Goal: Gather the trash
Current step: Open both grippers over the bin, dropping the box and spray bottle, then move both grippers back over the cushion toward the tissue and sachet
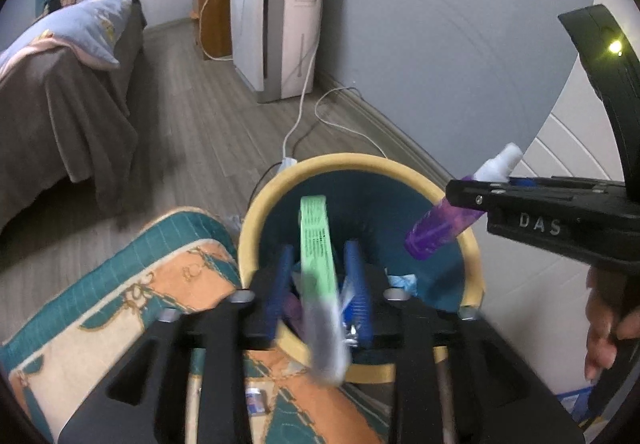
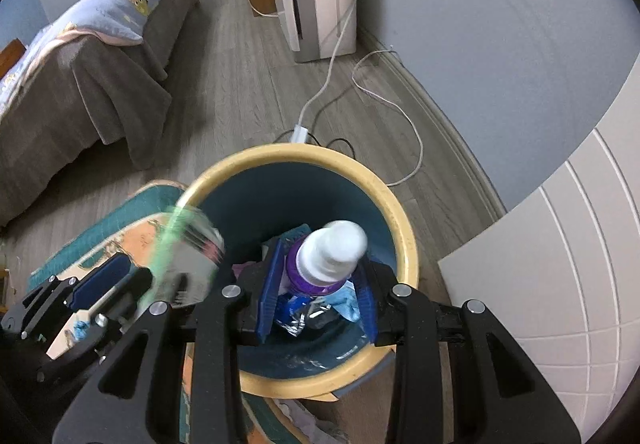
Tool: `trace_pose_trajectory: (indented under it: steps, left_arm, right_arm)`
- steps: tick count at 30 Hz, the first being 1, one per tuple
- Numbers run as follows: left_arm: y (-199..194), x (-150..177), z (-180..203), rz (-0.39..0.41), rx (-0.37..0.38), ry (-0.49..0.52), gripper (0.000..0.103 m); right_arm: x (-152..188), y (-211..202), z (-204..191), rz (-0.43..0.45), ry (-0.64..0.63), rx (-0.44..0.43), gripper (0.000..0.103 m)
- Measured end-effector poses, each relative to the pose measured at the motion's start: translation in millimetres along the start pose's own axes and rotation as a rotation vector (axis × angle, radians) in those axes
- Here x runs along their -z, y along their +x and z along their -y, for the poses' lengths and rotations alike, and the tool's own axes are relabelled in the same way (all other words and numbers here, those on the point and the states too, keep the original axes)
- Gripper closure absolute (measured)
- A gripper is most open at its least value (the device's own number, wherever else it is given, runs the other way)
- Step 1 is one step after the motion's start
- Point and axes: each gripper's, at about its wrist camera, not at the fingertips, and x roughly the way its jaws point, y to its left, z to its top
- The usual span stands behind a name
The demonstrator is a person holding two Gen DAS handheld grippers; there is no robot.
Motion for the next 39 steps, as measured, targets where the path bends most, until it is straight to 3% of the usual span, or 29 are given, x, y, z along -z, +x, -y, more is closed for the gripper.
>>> trace_pose_trajectory:
  steps: [2,9,14,27,39]
  left_arm:
    - [-3,0,-4,0.016,-0.024,0.005,0.044]
    - [-17,5,-24,0.022,-0.066,-0.030,0.011]
    - [-36,19,-37,0.015,-0.124,-0.024,0.008]
    - [-130,71,-111,0.028,-0.316,-0.073,0.007]
    - [-184,130,-156,-0.013,-0.428,-0.160,0.007]
  right_arm:
    - [-2,-3,-2,0.017,-0.004,0.006,0.067]
    - [-3,-5,-11,0.023,-0.016,0.018,0.035]
    - [-5,-18,-20,0.054,-0.006,0.017,0.007]
    - [9,-41,-93,0.071,-0.217,0.084,0.006]
    - [55,-39,-176,-0.017,-0.378,-0.037,0.006]
